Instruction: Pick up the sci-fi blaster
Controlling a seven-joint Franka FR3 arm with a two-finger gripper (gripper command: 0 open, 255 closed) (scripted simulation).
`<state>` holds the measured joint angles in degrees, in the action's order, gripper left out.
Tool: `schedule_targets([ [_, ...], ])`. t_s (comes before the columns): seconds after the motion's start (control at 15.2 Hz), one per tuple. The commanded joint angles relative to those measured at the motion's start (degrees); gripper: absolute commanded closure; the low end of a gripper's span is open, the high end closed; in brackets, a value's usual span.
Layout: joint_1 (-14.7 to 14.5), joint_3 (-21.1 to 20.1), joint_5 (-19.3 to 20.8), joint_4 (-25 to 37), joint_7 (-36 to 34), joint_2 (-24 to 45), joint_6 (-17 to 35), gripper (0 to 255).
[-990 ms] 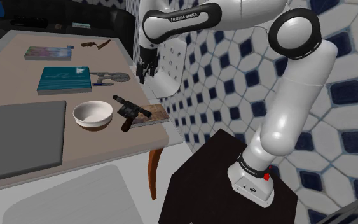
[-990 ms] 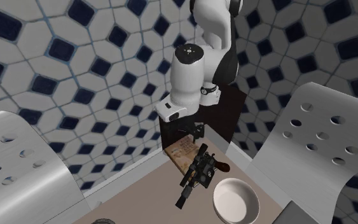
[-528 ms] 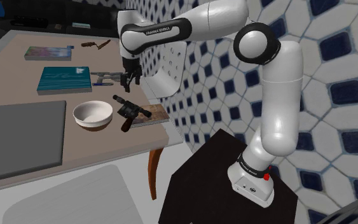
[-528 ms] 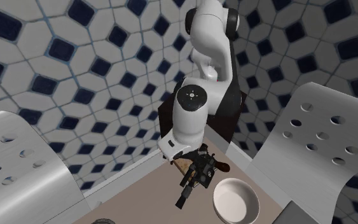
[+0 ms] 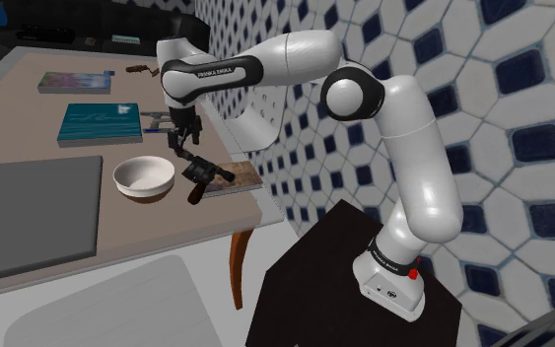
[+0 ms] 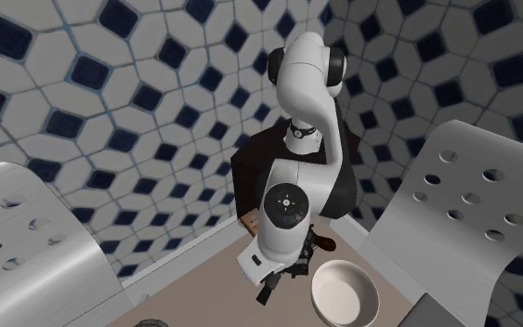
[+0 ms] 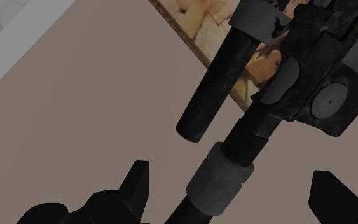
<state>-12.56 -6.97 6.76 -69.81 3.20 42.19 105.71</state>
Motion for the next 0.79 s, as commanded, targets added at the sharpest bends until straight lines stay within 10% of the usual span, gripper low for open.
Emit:
schedule_targets([
  [0.0,0.01,0.04,0.07,-0.58,-0.04,0.53,1.07,0],
  [0.33,0.01,0.12,0.2,-1.68,-0.17,1.52,3.16,0],
  [0.4,0.03,0.12,0.2,-1.82,-0.17,1.44,3.21,255],
  [0.73,0.03,0.12,0.2,-1.77,-0.17,1.47,3.2,255],
])
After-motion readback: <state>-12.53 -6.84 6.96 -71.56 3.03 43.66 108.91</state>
